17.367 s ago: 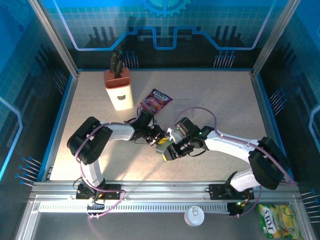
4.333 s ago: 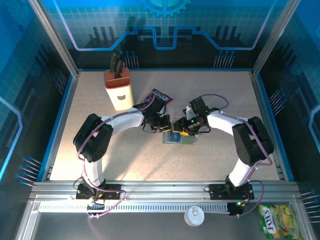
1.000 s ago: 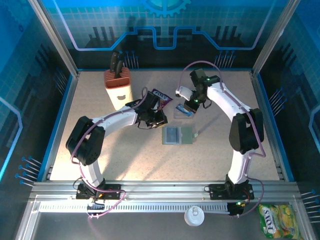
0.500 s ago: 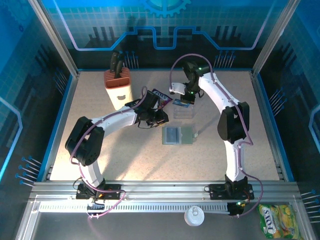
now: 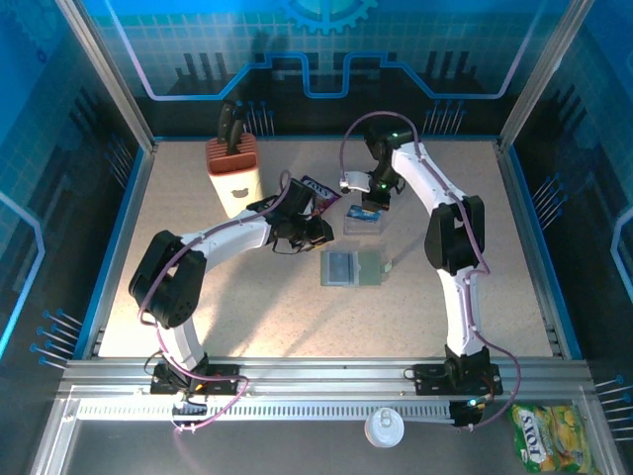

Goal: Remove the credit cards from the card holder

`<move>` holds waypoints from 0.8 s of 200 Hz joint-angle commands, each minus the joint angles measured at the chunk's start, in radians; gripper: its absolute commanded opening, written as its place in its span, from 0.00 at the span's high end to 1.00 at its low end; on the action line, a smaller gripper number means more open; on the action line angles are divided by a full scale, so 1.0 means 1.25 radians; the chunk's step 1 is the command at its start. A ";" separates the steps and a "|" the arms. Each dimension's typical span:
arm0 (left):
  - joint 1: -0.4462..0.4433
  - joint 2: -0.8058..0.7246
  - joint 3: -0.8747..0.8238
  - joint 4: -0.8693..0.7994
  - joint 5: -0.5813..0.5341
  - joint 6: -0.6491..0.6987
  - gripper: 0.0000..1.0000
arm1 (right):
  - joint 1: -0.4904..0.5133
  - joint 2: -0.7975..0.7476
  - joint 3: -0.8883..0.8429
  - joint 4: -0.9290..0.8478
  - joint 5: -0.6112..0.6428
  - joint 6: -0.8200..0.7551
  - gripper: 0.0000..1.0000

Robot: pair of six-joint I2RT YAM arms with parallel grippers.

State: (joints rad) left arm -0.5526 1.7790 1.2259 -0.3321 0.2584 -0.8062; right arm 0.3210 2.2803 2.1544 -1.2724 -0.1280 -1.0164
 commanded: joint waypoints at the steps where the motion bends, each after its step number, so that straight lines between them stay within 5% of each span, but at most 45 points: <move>1: 0.007 -0.011 -0.006 -0.008 0.011 -0.003 0.76 | -0.003 0.026 -0.002 -0.028 -0.016 -0.022 1.00; 160: 0.015 -0.018 -0.043 0.012 0.020 -0.014 0.76 | 0.013 0.033 -0.115 -0.008 -0.038 -0.013 1.00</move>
State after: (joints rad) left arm -0.5430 1.7790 1.1881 -0.3267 0.2584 -0.8131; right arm 0.3222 2.2978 2.0487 -1.2640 -0.1581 -1.0294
